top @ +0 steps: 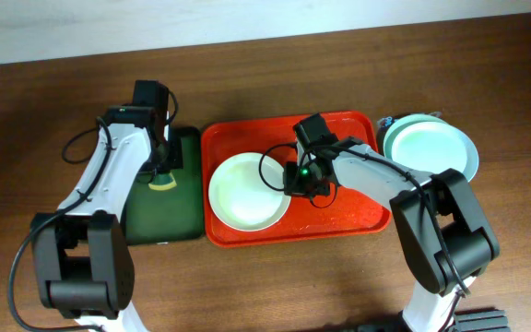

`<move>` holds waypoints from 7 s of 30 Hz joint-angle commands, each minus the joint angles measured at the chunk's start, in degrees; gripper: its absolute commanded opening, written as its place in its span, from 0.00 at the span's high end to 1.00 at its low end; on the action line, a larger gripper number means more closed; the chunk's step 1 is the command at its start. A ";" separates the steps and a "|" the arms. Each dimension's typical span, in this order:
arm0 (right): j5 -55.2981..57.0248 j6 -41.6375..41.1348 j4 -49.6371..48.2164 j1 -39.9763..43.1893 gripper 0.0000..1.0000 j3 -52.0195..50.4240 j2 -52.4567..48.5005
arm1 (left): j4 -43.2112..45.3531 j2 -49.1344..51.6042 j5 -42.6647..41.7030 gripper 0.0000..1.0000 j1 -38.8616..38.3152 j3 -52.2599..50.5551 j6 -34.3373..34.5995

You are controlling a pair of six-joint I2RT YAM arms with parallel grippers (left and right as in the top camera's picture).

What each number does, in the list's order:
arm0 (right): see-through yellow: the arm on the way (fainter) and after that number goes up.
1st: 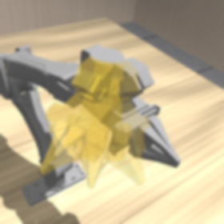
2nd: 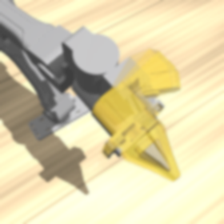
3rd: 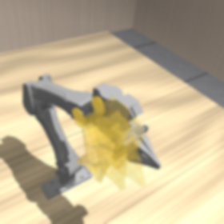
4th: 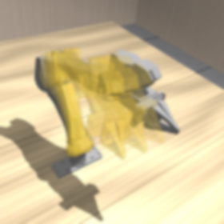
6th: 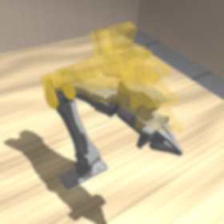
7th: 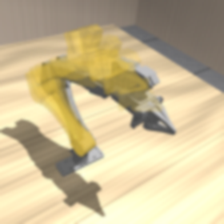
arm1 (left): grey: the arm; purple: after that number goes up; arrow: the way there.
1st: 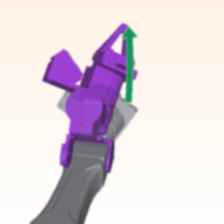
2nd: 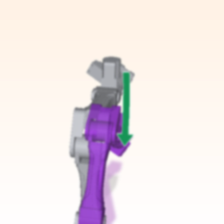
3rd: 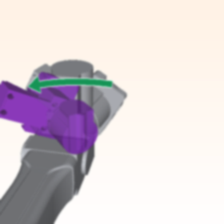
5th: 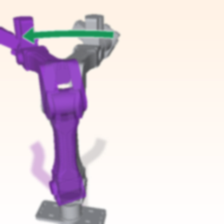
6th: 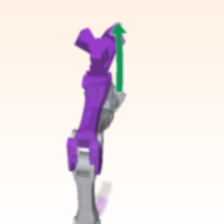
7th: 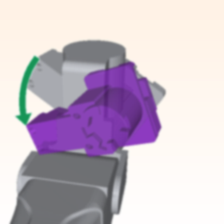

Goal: Clean dirty plates on tray and stack at the side

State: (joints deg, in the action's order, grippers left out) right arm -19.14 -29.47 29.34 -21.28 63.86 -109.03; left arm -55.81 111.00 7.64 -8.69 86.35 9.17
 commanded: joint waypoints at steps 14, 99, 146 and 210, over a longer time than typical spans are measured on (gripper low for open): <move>1.84 0.26 0.42 -0.09 0.94 -0.15 -1.70 | -2.45 -1.66 -1.40 0.18 1.01 7.56 -1.05; 13.68 3.43 10.10 -10.60 0.96 29.70 5.70 | -15.85 -2.16 -2.25 0.01 10.25 27.32 2.14; 4.72 33.55 41.66 41.35 0.02 17.40 6.51 | -15.85 -2.16 -2.25 0.01 10.25 27.32 2.14; 15.32 35.45 -39.47 20.17 0.02 -50.77 108.80 | -15.87 -2.16 -2.25 0.01 10.25 27.34 2.14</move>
State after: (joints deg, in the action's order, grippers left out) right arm -4.80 6.22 -9.85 -0.84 17.58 -0.91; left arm -71.61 109.93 5.80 1.58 113.03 10.57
